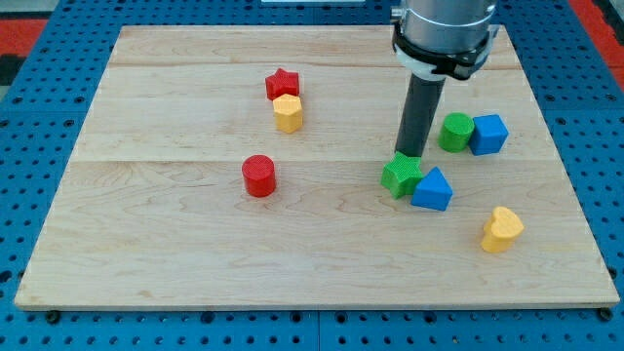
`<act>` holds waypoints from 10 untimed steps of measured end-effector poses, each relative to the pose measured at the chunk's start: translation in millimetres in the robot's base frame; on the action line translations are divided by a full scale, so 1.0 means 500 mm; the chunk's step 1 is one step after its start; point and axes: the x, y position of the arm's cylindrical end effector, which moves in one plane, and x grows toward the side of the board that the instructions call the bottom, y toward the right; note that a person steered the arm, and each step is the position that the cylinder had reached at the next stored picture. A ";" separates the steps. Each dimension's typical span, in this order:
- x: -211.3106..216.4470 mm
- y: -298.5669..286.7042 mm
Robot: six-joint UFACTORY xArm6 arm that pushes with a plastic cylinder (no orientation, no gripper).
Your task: Slide green star along blue triangle towards yellow heart
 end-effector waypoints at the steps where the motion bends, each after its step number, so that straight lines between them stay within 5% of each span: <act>1: -0.049 -0.070; 3: 0.011 -0.245; 6: 0.074 -0.035; 10: 0.125 -0.141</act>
